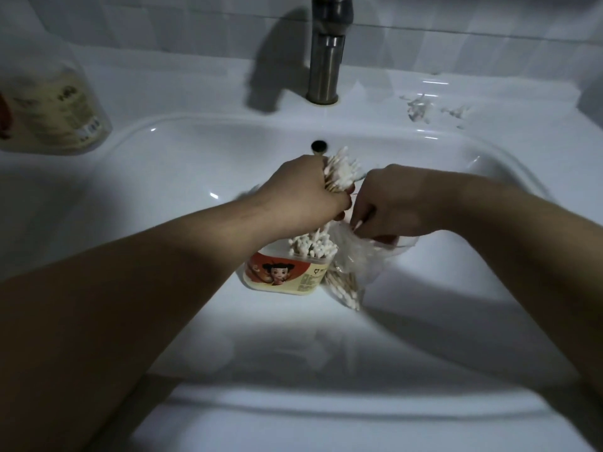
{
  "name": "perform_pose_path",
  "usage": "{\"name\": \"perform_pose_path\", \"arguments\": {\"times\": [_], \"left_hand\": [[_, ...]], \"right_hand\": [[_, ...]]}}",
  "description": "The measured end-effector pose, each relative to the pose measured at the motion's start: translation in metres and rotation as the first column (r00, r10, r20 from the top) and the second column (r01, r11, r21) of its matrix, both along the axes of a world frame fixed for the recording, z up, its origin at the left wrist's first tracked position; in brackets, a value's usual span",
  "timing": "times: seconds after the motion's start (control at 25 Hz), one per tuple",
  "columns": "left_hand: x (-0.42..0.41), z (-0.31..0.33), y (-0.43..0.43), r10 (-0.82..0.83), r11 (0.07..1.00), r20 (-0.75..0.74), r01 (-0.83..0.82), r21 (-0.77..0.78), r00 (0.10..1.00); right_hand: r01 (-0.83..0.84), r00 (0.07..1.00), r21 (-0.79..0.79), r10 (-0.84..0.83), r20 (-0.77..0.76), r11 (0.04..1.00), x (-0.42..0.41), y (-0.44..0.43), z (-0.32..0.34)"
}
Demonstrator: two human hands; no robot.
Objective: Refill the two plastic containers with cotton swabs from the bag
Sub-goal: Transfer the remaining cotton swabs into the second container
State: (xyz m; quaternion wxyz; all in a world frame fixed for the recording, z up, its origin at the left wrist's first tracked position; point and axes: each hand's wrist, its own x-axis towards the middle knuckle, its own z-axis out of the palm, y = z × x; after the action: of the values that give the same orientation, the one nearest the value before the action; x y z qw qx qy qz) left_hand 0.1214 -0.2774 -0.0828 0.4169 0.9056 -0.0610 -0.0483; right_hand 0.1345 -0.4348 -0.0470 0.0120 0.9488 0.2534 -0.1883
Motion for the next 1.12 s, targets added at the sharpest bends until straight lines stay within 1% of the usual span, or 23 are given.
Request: {"name": "perform_pose_path", "arguments": {"times": [0.12,0.24,0.44,0.52,0.6,0.68,0.72,0.76,0.84,0.88,0.92,1.0,1.04,1.08,1.12], "left_hand": [[-0.001,0.002,0.000,-0.007,0.999,-0.037,0.009,0.048,0.999],[-0.001,0.002,0.000,-0.026,0.992,-0.016,0.028,0.124,1.000],[0.001,0.002,0.001,-0.069,0.981,-0.021,0.072,0.182,0.997],[0.001,0.003,0.001,-0.085,0.975,-0.038,0.091,0.201,0.996],[0.000,0.002,0.000,-0.085,0.974,-0.032,0.090,0.208,0.996],[0.000,0.002,0.000,-0.029,0.992,0.008,0.028,0.127,1.000],[0.000,0.002,-0.001,0.022,0.999,0.033,-0.024,0.038,0.999],[0.000,0.003,-0.002,0.083,0.994,0.047,-0.079,-0.080,0.995],[0.000,0.008,-0.005,0.198,0.926,0.018,-0.181,-0.332,0.980],[-0.001,0.009,-0.005,0.232,0.877,-0.016,-0.216,-0.429,0.973],[0.000,0.009,-0.005,0.249,0.830,-0.057,-0.243,-0.501,0.967],[0.000,0.009,-0.005,0.239,0.757,-0.150,-0.281,-0.590,0.959],[-0.001,0.010,-0.005,0.217,0.738,-0.192,-0.289,-0.610,0.957],[-0.002,0.011,-0.005,0.183,0.726,-0.228,-0.288,-0.624,0.956],[-0.005,0.013,-0.005,0.140,0.717,-0.263,-0.281,-0.638,0.955]], "right_hand": [[0.028,0.999,0.032,-0.029,0.027,0.999,-0.001,-0.006,0.005],[0.055,0.997,0.065,-0.059,0.053,0.996,-0.002,-0.010,0.013],[0.162,0.985,0.208,-0.171,0.026,0.965,-0.004,-0.015,0.023],[0.150,0.979,0.195,-0.173,0.107,0.969,0.000,-0.018,0.022],[0.154,0.966,0.223,-0.194,0.169,0.963,0.002,-0.020,0.021],[0.189,0.955,0.311,-0.248,0.162,0.931,0.004,-0.021,0.022],[0.201,0.951,0.357,-0.269,0.151,0.912,0.005,-0.022,0.022],[0.203,0.949,0.398,-0.280,0.144,0.895,0.005,-0.022,0.022],[0.212,0.945,0.494,-0.306,0.117,0.843,0.005,-0.023,0.024],[0.230,0.939,0.558,-0.332,0.087,0.797,0.005,-0.023,0.024],[0.257,0.932,0.634,-0.360,0.036,0.729,0.006,-0.024,0.023],[0.310,0.917,0.788,-0.387,-0.099,0.532,0.007,-0.023,0.022],[0.325,0.911,0.837,-0.382,-0.152,0.441,0.008,-0.022,0.021],[0.323,0.911,0.858,-0.377,-0.168,0.399,0.008,-0.021,0.019],[0.306,0.915,0.858,-0.378,-0.144,0.414,0.008,-0.020,0.018]]}}
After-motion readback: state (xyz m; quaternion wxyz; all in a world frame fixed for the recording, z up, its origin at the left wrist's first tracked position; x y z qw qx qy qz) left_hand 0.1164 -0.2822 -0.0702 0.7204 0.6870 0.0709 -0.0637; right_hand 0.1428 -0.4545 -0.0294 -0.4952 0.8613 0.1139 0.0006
